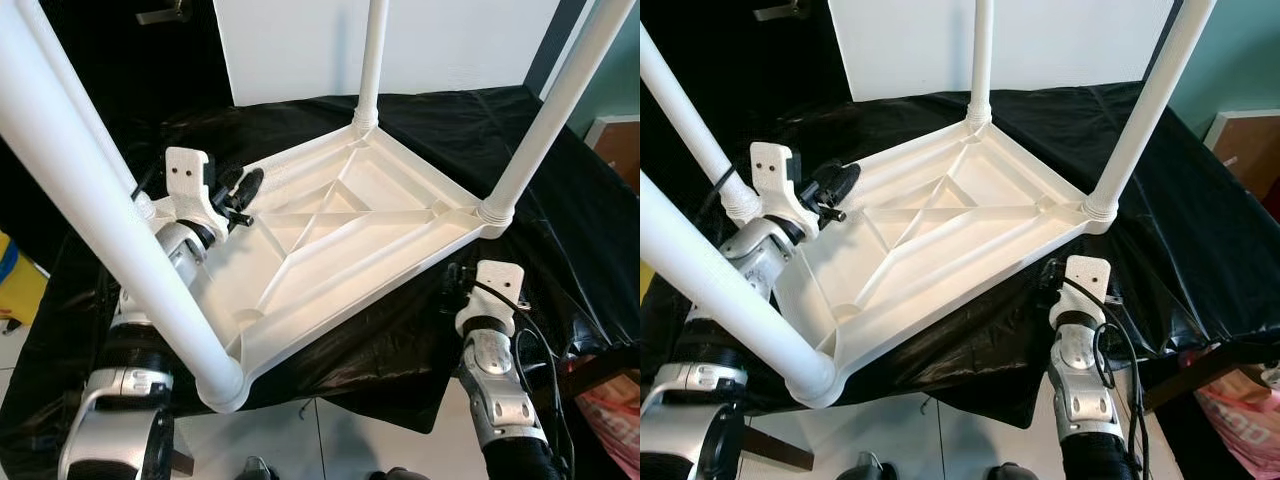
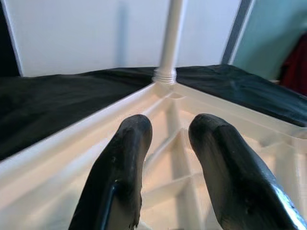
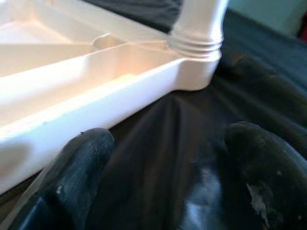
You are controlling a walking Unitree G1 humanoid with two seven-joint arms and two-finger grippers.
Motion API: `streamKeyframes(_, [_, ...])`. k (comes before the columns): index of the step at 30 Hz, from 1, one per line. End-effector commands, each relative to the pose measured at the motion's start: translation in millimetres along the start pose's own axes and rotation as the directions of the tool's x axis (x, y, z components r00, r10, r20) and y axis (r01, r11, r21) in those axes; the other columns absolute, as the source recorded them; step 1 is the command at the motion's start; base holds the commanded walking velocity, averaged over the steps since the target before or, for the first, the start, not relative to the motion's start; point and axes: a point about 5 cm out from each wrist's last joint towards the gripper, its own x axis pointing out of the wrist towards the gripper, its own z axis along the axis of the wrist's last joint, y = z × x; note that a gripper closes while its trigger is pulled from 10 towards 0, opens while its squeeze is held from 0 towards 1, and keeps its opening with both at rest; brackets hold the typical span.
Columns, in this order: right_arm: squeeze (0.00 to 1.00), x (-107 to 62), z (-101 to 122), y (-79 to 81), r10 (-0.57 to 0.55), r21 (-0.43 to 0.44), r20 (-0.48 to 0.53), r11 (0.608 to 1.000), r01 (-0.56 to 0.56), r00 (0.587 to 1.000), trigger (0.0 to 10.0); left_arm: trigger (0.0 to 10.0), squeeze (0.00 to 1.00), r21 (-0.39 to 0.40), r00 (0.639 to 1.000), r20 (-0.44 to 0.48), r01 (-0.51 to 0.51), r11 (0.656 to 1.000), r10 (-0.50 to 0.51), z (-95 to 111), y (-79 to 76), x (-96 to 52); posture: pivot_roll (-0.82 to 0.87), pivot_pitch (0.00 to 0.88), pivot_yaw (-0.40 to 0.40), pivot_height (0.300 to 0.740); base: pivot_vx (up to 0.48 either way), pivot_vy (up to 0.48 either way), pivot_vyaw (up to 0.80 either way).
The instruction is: Building children table
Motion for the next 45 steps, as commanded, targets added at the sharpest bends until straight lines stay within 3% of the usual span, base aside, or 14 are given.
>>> streamKeyframes(1, [0.0,6.5,-3.6,6.6,0.092,0.023,-0.029,0.996,-0.091,0.995,10.0,10.0,0.0,-0.033,0.961,0.007,0.275,0.961,-0.275,-1.8,-29.7,-1.8,-0.11,0.101,0.013,0.74,0.0,0.0,0.0])
streamKeyframes(7, [0.0,14.4,-2.7,10.5,0.169,0.036,-0.03,0.985,-0.168,0.985,10.0,10.0,0.0,-0.049,0.955,0.021,0.297,0.954,-0.296,-1.5,-42.2,-4.5,-0.08,0.1,-0.001,0.74,0.0,0.0,0.0])
streamKeyframes(12, [0.0,23.9,2.2,20.3,0.327,0.057,-0.008,0.944,-0.326,0.945,10.0,10.0,0.0,-0.107,0.943,0.064,0.331,0.938,-0.325,1.4,-69.5,-6.8,-0.05,0.103,-0.016,0.74,0.0,0.0,0.0])
streamKeyframes(17, [0.0,33.4,5.0,25.2,0.389,0.055,0.001,0.92,-0.389,0.921,10.0,10.0,0.0,-0.167,0.939,0.099,0.341,0.925,-0.328,2.4,-91.4,-4.9,-0.04,0.104,-0.016,0.74,0.0,0.0,0.0])
streamKeyframes(24, [0.0,41.2,8.2,32.0,0.421,0.053,-0.002,0.906,-0.42,0.907,10.0,10.0,0.0,-0.217,0.943,0.115,0.331,0.918,-0.313,1.0,-102.8,-1.1,-0.03,0.106,-0.014,0.74,0.0,0.0,0.0])
streamKeyframes(28, [0.0,53.7,18.0,52.8,0.463,0.059,-0.007,0.885,-0.462,0.886,10.0,10.0,0.0,-0.278,0.957,0.147,0.283,0.918,-0.25,2.4,-121.1,17.0,-0.01,0.121,-0.002,0.74,0.0,0.0,0.0])
streamKeyframes(33, [0.0,56.2,21.4,59.8,0.471,0.065,-0.007,0.88,-0.47,0.882,10.0,10.0,0.0,-0.303,0.959,0.162,0.273,0.913,-0.233,5.1,-127.9,24.5,-0.01,0.122,-0.002,0.74,0.0,0.0,0.0])
streamKeyframes(38, [0.0,59.8,29.3,79.5,0.49,0.092,-0.006,0.868,-0.487,0.872,10.0,10.0,0.0,-0.35,0.961,0.16,0.271,0.897,-0.228,3.5,-153.7,42.7,-0.01,0.146,0.003,0.74,0.0,0.0,0.0])
streamKeyframes(45, [0.0,60.7,32.1,91.3,0.453,0.113,-0.015,0.886,-0.449,0.891,10.0,10.0,0.0,-0.354,0.972,0.149,0.225,0.908,-0.182,2.8,-175.3,60.5,-0.02,0.165,0.015,0.74,0.0,0.0,0.0])
